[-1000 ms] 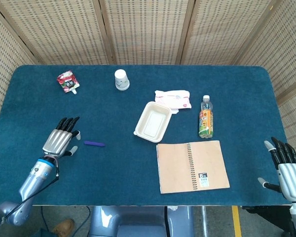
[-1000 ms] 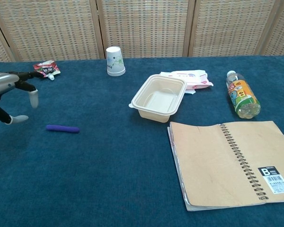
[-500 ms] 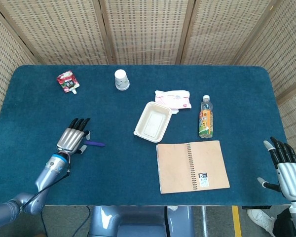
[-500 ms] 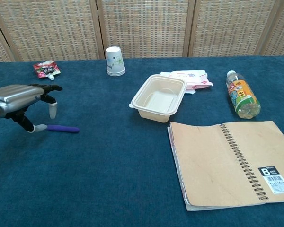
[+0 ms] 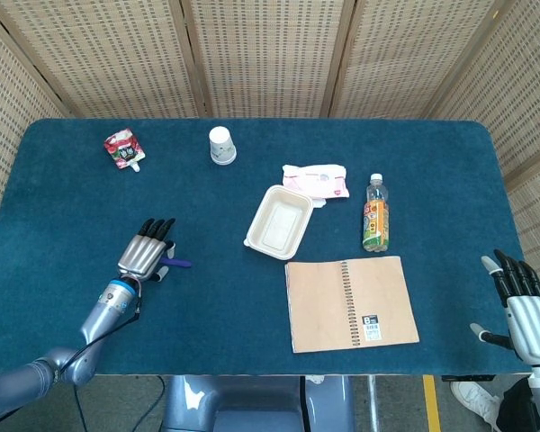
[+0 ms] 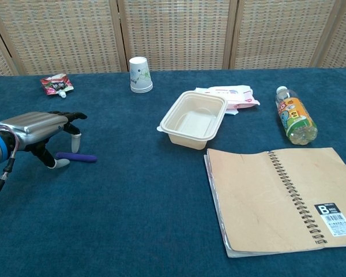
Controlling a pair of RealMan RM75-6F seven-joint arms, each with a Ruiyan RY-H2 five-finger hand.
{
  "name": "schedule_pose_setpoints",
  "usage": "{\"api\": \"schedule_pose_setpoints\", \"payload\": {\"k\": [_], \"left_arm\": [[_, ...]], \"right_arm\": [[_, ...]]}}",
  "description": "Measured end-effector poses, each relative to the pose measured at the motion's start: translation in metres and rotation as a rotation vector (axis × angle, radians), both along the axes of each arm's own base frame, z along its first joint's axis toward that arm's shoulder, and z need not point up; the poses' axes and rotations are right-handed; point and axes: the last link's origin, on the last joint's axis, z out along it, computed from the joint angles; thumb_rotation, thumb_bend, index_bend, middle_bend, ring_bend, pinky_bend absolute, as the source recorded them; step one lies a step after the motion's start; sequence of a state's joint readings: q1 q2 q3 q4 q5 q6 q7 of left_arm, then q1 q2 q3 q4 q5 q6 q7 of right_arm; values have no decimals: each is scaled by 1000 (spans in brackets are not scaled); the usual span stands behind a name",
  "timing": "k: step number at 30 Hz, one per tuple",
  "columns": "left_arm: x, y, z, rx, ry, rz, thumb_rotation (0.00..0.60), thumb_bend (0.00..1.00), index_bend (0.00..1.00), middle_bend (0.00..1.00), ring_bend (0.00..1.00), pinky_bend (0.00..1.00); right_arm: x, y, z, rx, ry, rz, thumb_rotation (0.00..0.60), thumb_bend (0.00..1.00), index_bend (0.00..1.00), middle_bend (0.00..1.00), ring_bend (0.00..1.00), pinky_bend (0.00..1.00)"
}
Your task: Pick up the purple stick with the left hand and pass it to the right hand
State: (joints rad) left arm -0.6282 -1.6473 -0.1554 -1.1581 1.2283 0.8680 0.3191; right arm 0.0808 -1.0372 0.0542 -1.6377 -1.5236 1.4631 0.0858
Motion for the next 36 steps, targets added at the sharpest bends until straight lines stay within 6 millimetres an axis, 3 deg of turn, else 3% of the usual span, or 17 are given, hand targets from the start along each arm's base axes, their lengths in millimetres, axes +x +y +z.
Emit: {"api": "schedule_pose_setpoints", "payload": {"k": [20, 30, 36], "left_arm": [[4, 3, -8, 8, 17, 3, 600, 361, 523, 0, 0, 0], [4, 2, -8, 17, 6, 9, 600, 418, 555, 0, 0, 0], [3, 2, -8, 18, 11, 11, 600, 424, 627, 0, 0, 0]], "right_arm": [[-1, -1, 0, 7, -7, -6, 600, 0, 14, 0, 0, 0], [-1, -1, 1, 9, -10, -7, 600, 0, 14, 0, 0, 0], [-1, -1, 0, 13, -11, -7, 600, 0, 16, 0, 0, 0]]}}
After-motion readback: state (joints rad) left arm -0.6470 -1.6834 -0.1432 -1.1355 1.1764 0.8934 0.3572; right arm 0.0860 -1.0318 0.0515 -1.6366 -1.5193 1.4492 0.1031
